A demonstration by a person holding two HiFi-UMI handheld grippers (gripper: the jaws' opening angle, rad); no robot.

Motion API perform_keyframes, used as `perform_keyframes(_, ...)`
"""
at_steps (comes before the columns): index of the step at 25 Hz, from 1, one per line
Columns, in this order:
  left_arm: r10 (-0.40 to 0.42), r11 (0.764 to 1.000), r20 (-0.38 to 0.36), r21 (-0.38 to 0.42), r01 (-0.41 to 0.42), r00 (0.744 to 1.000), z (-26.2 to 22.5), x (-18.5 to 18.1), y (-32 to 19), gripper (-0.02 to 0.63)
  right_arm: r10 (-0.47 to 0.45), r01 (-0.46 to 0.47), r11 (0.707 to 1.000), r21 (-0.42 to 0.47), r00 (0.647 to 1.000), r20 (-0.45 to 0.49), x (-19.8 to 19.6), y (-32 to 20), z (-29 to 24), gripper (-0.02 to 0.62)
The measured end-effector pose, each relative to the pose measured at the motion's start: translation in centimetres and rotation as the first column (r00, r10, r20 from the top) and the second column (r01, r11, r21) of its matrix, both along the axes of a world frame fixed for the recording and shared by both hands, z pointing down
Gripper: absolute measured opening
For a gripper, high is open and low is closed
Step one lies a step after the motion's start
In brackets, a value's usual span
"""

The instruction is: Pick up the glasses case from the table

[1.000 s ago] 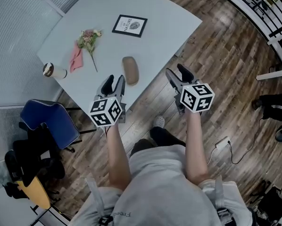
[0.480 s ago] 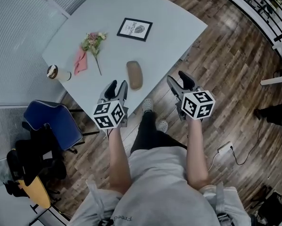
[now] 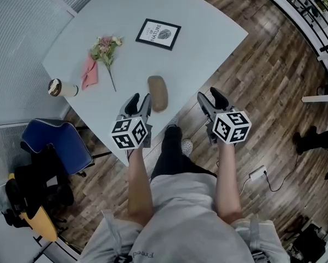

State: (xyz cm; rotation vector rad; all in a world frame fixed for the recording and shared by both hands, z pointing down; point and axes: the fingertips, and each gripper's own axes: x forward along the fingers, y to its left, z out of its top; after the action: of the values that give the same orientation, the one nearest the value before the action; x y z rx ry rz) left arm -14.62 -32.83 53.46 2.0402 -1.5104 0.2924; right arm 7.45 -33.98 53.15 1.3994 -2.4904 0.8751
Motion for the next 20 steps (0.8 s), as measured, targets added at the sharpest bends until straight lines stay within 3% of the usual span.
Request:
perform_keyframes(9,-0.055,0.988,-0.024,-0.143,0.051,0.998,6.3,-2.2,-3.1,0.173,0.009,-0.01,1.0,-0.022,1.0,-0.021,-1.6,-3.8,2.2,0.218)
perform_keyframes(14,-0.017,0.975,-0.033,-0.221,0.009,0.999,9.9,-1.7,-4.1,0.193,-0.008,0.006,0.997,-0.073,1.0,-0.025,-3.0,-4.9,4.3,0.218)
perform_keyframes(20,-0.016,0.956,-0.115,-0.294,-0.018,0.993,13.4,-1.2,-4.1,0.222,0.007,-0.009,0.993,-0.117,1.0,-0.024,-3.1,-5.7,6.4,0.218)
